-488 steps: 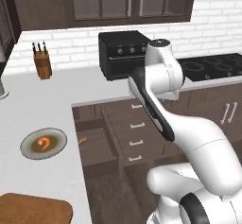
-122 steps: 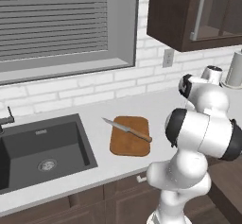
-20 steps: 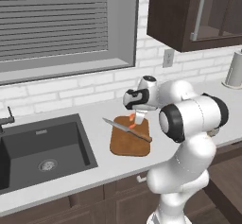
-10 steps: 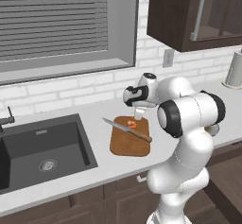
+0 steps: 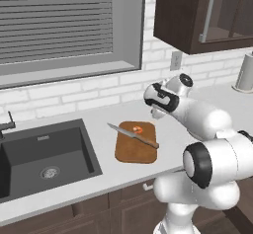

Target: Pick up the knife from the drawer and place it on the cutting board. Then place the meat from the plate to the cutting board.

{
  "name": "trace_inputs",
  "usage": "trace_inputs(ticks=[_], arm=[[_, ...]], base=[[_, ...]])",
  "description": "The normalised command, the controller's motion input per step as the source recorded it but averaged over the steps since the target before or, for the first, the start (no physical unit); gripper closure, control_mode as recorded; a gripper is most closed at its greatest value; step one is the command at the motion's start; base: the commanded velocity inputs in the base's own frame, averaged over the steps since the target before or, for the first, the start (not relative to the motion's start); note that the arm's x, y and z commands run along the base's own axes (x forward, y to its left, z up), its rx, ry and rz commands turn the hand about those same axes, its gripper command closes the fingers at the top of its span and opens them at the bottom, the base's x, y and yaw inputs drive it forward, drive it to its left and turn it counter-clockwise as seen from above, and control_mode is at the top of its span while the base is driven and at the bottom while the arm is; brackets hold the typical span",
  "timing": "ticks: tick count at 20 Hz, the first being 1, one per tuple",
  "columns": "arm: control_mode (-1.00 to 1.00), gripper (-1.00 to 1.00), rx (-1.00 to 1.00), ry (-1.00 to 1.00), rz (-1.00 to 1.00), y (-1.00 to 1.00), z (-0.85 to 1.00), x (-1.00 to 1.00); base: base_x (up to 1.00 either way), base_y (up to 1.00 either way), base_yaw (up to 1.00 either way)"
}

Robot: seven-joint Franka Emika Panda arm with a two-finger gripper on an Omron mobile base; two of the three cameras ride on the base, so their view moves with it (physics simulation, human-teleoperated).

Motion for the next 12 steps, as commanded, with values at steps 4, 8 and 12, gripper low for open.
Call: trace_inputs(ticks=[4, 8, 12], arm=[[-1.0, -1.0, 0.2, -0.77, 0.0, -0.76, 0.99, -1.0], [-1.0, -1.0, 0.18, -0.77, 0.0, -0.79, 1.0, -1.0], [-1.0, -1.0, 0.11, -0.74, -0.02, -0.58, 1.0, -1.0]], base=[[0.0, 0.0, 0.0], [0.0, 0.0, 0.0], [0.0, 0.0, 0.0]])
